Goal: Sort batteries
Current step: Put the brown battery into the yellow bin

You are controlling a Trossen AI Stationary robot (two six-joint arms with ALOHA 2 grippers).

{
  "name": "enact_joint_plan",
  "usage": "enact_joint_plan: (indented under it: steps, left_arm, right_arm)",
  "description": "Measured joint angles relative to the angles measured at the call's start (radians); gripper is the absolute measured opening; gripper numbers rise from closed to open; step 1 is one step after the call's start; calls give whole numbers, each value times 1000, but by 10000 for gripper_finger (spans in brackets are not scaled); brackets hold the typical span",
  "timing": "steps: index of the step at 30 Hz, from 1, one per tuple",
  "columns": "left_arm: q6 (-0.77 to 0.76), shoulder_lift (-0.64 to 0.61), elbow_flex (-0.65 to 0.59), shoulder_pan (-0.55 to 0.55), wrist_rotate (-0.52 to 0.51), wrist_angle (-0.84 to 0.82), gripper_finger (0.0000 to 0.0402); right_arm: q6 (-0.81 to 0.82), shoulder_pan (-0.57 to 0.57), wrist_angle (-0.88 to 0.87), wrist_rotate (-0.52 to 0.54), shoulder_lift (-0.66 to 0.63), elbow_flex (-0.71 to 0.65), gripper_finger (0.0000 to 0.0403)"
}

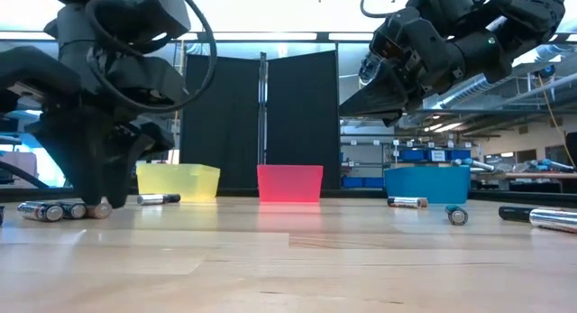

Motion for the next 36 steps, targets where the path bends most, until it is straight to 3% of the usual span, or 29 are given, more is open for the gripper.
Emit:
enact_joint_plan:
  steps: [16, 29, 36]
  left_arm:
    - [24, 36, 3, 3, -113, -8, 143]
    - [-247, 58, 8, 5, -87, -32, 142]
    - [-301, 64, 84, 3, -73, -203, 142]
  right_arm:
    - [-20, 0, -2, 0, 0, 0, 23]
    - [-23, 0, -2, 0, 0, 0, 18]
    - [-25, 0, -2, 0, 0, 0, 22]
